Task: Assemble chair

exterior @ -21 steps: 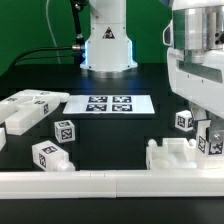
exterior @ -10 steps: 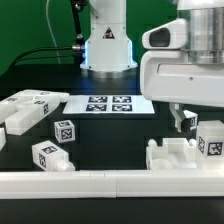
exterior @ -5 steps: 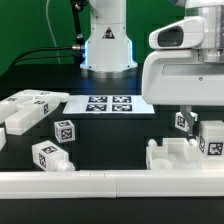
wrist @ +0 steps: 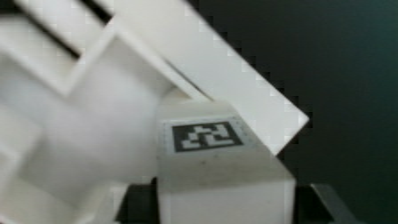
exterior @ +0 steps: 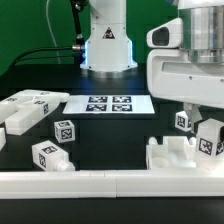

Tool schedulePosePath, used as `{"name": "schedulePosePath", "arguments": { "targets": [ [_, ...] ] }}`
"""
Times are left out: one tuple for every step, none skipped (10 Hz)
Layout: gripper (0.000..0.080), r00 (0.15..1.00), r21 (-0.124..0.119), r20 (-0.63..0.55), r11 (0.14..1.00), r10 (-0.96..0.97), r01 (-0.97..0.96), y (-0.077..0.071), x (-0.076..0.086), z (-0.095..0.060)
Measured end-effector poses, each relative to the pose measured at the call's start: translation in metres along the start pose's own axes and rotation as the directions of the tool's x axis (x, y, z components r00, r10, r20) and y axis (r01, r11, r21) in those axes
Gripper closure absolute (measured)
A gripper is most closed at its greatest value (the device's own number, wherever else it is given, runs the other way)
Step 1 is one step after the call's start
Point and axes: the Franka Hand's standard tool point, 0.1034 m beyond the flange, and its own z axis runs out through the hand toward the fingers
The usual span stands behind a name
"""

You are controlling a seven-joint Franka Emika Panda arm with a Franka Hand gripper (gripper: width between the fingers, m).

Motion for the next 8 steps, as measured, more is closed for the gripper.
{"name": "schedulePosePath", "arguments": {
  "targets": [
    [0.0501,0.99,0.002,0.007,0.99,0.138,-0.138,0.0001,0.0003,0.0],
    [0.0501,0.963,0.006,0.023,0.964,0.267,-0.268,0.0005,0.0014,0.0002],
    [0.0502,0.924,0.003,0.036,0.925,0.38,-0.38,0.0005,0.0011,0.0001],
    [0.0502,0.877,-0.006,0.046,0.878,0.479,-0.479,0.0,-0.0005,0.0002],
    [0.0502,0.836,-0.008,0.051,0.837,0.547,-0.547,-0.001,-0.0011,0.0],
    [0.0502,0.791,-0.013,0.054,0.793,0.609,-0.609,-0.0014,-0.001,-0.0001],
    [0.0502,0.74,-0.017,0.052,0.742,0.67,-0.67,-0.001,0.0006,-0.0005],
    [0.0502,0.705,-0.021,0.05,0.707,0.707,-0.707,-0.0006,0.0002,-0.0001]
  ]
}}
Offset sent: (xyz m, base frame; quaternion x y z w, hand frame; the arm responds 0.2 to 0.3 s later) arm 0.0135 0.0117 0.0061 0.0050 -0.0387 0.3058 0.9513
